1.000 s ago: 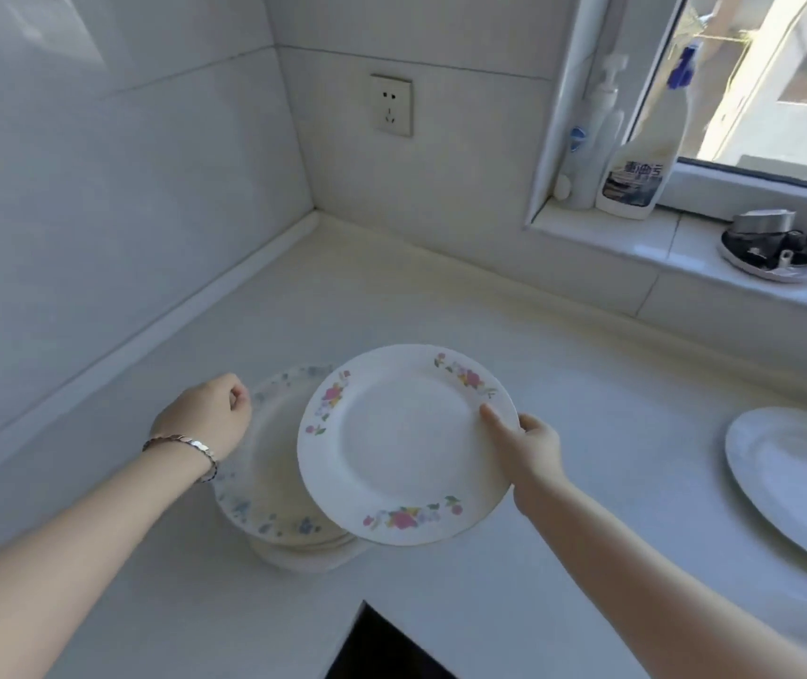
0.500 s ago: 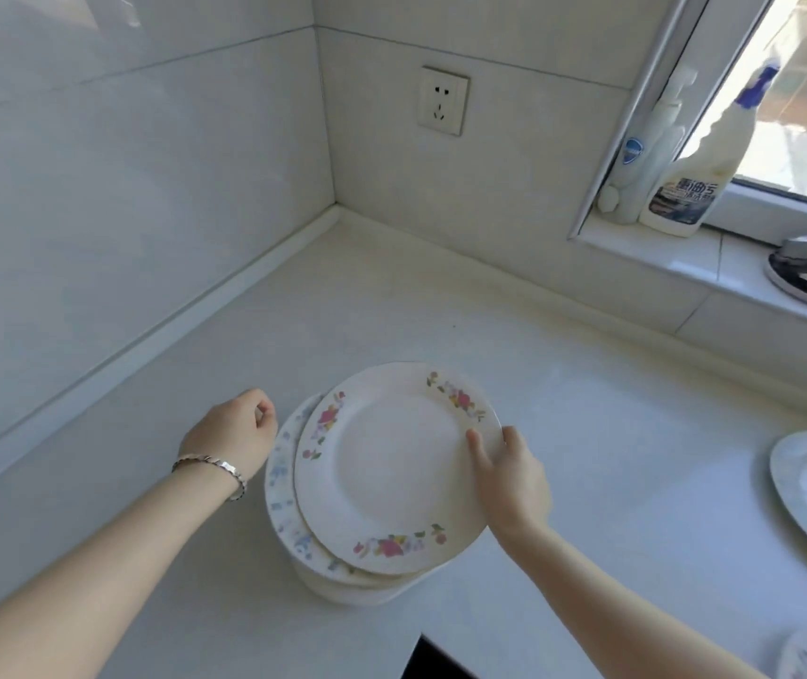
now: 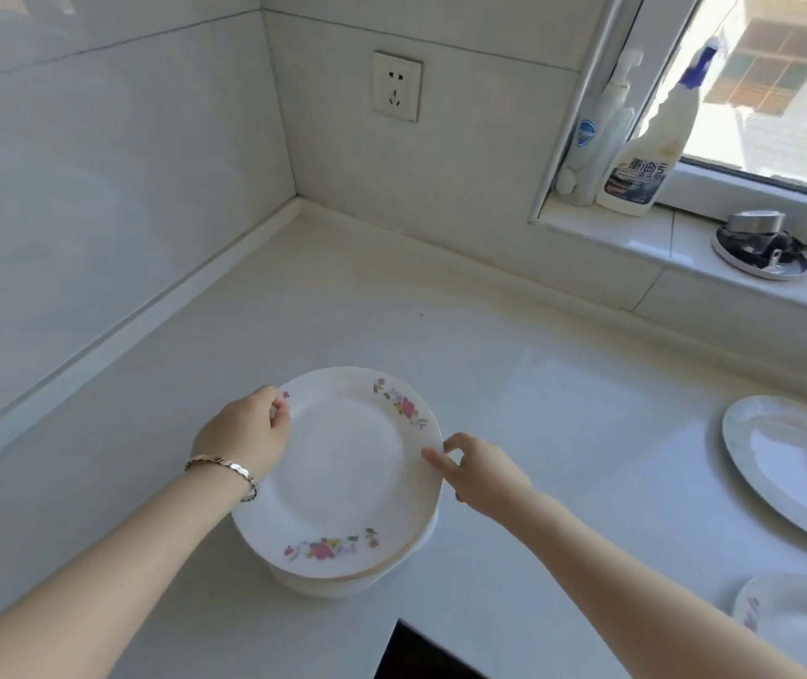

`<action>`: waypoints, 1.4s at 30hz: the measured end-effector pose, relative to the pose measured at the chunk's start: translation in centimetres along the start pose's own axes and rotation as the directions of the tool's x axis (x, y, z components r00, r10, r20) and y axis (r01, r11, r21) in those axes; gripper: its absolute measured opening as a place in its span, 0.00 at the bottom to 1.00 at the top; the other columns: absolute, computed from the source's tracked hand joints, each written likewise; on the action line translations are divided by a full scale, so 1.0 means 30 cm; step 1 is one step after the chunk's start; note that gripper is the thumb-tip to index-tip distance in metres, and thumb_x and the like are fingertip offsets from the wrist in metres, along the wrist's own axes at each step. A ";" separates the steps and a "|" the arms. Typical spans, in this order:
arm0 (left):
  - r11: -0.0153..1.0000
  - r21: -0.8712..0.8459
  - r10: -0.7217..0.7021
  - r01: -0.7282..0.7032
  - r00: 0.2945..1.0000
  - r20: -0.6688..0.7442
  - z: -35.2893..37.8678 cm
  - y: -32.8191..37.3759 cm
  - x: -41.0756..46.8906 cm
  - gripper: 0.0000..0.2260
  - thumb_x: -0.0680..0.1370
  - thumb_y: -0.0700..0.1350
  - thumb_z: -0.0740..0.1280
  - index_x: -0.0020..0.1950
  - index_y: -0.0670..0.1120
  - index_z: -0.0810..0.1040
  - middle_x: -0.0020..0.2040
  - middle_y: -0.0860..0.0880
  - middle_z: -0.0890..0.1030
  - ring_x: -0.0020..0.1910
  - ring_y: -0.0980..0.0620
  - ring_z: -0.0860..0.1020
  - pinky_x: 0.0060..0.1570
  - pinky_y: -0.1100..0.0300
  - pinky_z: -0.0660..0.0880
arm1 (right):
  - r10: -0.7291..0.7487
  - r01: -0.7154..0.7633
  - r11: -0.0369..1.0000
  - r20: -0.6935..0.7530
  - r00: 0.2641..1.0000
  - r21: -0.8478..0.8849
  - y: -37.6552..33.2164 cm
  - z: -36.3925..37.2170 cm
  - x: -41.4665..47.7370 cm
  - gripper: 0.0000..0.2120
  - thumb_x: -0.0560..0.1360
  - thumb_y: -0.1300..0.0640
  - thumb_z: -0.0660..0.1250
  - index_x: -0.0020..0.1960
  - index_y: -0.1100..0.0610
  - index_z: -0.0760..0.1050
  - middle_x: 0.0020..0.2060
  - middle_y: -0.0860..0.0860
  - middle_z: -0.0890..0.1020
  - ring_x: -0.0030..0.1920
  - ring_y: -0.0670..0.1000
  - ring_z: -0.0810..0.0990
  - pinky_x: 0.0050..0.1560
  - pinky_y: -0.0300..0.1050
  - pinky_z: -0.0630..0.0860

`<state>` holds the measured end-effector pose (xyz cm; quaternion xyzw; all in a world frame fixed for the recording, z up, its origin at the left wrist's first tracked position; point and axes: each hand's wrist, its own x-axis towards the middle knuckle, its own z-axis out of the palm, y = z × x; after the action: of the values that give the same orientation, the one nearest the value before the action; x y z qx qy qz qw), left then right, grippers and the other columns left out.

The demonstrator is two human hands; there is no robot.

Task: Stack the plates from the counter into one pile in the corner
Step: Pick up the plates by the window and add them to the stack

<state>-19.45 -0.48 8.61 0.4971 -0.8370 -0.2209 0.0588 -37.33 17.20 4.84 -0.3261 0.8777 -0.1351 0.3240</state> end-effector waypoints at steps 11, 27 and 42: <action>0.949 0.008 0.292 -0.314 0.889 0.352 0.377 0.573 -0.168 0.05 0.78 0.45 0.57 0.43 0.51 0.68 0.46 0.47 0.82 0.47 0.44 0.78 0.45 0.57 0.73 | 0.228 -0.234 0.972 -0.145 0.963 -0.030 0.752 -0.224 -0.214 0.13 0.75 0.53 0.62 0.58 0.54 0.76 0.37 0.44 0.76 0.46 0.50 0.76 0.50 0.43 0.73; 0.962 0.092 0.182 -0.256 0.855 0.485 0.727 0.893 -0.402 0.07 0.76 0.43 0.58 0.41 0.48 0.73 0.36 0.50 0.77 0.42 0.44 0.78 0.43 0.57 0.75 | 0.518 -0.514 0.855 -0.120 0.847 0.065 1.511 -0.329 -0.344 0.20 0.67 0.42 0.72 0.43 0.57 0.69 0.45 0.55 0.78 0.48 0.56 0.75 0.42 0.45 0.68; 0.966 0.075 0.191 -0.247 0.881 0.432 0.676 0.832 -0.377 0.06 0.76 0.42 0.58 0.41 0.49 0.73 0.35 0.51 0.77 0.43 0.44 0.81 0.46 0.54 0.78 | 0.317 -0.252 0.888 -0.115 0.941 0.386 1.400 -0.476 -0.380 0.16 0.69 0.52 0.73 0.33 0.55 0.67 0.27 0.49 0.70 0.25 0.47 0.68 0.24 0.37 0.64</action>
<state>-40.38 25.72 2.51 0.3426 -0.8931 -0.2607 -0.1307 -60.50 56.63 2.26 -0.1144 0.9004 -0.2750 0.3172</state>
